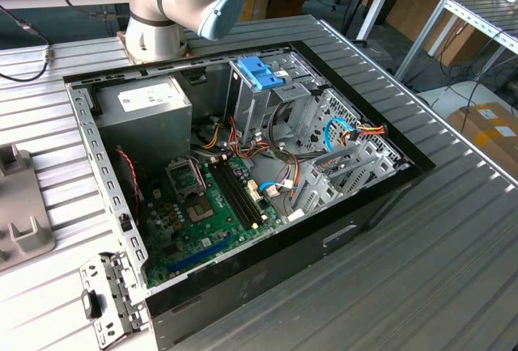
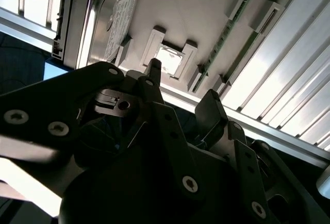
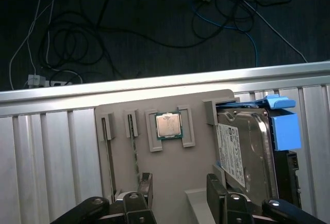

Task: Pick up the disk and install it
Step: 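Pick up the disk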

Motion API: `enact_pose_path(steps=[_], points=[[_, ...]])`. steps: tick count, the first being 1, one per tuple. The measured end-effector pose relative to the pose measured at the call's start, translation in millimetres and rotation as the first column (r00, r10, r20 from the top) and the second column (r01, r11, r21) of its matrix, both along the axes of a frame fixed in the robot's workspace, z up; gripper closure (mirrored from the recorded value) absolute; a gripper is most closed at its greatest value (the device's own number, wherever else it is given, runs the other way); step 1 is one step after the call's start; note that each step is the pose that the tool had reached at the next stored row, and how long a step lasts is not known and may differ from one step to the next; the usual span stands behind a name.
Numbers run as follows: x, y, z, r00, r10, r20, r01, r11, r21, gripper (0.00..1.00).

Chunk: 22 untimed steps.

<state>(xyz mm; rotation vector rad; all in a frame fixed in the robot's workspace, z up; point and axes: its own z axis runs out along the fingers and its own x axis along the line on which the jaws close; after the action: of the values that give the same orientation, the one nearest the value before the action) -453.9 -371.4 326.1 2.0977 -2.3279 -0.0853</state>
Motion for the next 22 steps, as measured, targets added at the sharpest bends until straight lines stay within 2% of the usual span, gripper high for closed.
enact_pose_path(steps=[22], points=[[0.0,2.2,-6.2,1.0,0.001,0.0001,-0.001,1.0,0.0049,0.46]])
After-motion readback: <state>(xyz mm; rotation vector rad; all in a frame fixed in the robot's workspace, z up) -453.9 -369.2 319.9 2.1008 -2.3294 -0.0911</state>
